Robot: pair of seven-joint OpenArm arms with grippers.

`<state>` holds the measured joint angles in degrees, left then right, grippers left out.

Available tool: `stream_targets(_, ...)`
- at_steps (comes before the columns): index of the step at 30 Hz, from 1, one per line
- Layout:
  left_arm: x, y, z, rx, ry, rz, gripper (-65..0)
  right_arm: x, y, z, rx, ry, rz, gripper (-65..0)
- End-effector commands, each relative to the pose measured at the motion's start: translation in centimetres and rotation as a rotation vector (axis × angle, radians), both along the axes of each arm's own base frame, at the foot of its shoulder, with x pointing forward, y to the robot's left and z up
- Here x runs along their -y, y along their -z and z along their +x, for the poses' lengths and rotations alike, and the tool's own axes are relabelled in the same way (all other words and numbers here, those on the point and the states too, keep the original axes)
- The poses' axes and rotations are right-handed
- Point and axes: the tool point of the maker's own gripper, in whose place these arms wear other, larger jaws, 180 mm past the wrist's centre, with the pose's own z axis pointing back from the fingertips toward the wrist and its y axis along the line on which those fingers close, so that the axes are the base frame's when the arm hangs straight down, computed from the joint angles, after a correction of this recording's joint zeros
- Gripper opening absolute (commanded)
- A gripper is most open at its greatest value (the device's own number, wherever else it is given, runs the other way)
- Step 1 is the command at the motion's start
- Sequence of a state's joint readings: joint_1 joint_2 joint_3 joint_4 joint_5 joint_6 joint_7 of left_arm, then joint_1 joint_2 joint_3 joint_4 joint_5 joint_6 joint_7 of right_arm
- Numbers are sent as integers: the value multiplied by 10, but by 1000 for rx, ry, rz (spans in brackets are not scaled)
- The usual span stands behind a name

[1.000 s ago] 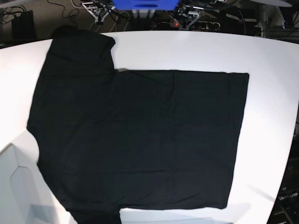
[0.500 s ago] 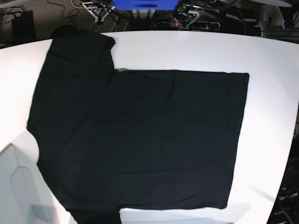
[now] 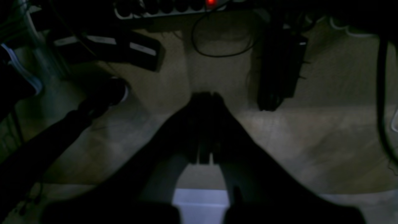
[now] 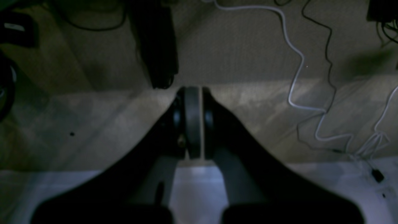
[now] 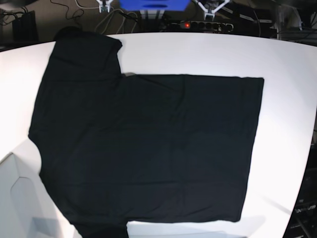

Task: Fold the T-shirt properly
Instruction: 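Lower both grippers from rest toward the shirt's shoulder edge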

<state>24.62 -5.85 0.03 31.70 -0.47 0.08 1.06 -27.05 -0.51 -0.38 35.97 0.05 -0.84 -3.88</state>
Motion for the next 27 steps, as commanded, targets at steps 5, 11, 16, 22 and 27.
stream_targets(5,-11,-29,-6,81,46,2,-650,2,-26,-10,67,0,7,-650)
stream_targets(11,-7,-78,1,201,105,-19,-650,10,-74,-2,148,-4,-10,-650)
stream_targets(16,1,-119,14,295,139,-42,-650,21,-119,16,223,-30,-26,-650)
stream_targets(22,-9,-165,39,408,130,-13,-650,35,-170,49,320,-88,-47,-650)
stream_targets(27,-14,-201,60,497,135,7,-650,38,-202,70,379,-115,-54,-650)
